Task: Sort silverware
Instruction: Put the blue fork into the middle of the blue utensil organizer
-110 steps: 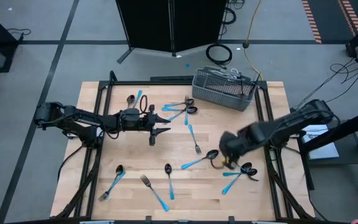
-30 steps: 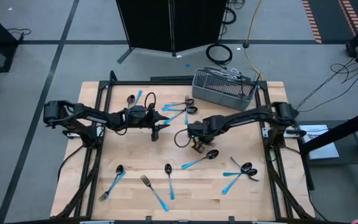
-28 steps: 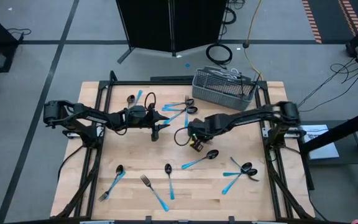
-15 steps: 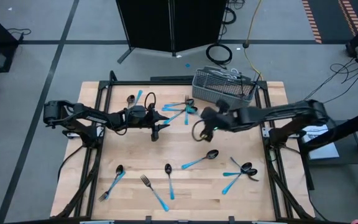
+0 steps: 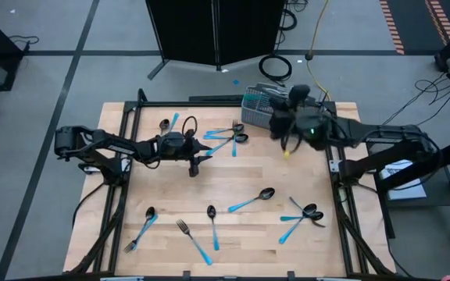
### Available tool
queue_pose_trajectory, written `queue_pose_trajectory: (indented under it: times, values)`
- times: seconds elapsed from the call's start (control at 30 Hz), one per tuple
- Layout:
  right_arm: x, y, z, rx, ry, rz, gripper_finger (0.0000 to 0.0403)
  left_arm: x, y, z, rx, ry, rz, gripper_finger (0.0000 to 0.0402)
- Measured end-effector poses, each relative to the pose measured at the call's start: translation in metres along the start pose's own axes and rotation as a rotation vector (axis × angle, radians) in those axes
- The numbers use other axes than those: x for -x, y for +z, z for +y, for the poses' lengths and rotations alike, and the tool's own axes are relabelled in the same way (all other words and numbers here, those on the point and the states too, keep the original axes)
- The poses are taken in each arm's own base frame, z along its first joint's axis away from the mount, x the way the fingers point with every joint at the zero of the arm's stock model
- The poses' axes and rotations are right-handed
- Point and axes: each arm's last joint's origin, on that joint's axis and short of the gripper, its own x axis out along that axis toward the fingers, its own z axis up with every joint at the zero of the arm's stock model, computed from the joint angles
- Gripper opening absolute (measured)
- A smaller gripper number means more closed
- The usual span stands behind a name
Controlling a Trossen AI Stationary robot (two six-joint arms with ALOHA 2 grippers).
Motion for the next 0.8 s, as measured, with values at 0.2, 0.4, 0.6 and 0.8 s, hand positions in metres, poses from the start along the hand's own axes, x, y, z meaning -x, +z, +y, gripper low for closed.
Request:
queue_pose_trajectory:
  times: [0.2,0.4,0.6,0.8]
  values:
    - [-0.037,-0.038,-0.007,0.315,0.033,0.267,0.0,0.026,-0.003,0.026,0.025,0.092,-0.13,0.0148]
    - [-0.051,-0.063,-0.015,0.613,0.104,0.415,0.0,0.044,-0.002,0.044,0.053,0.158,-0.264,0.0148]
    - [-0.053,-0.07,-0.02,0.949,0.101,0.601,0.0,0.046,-0.002,0.048,0.049,0.134,-0.281,0.0148]
    - [-0.056,-0.086,-0.003,1.185,0.294,0.712,0.0,0.049,0.005,0.051,0.017,0.076,-0.363,0.0148]
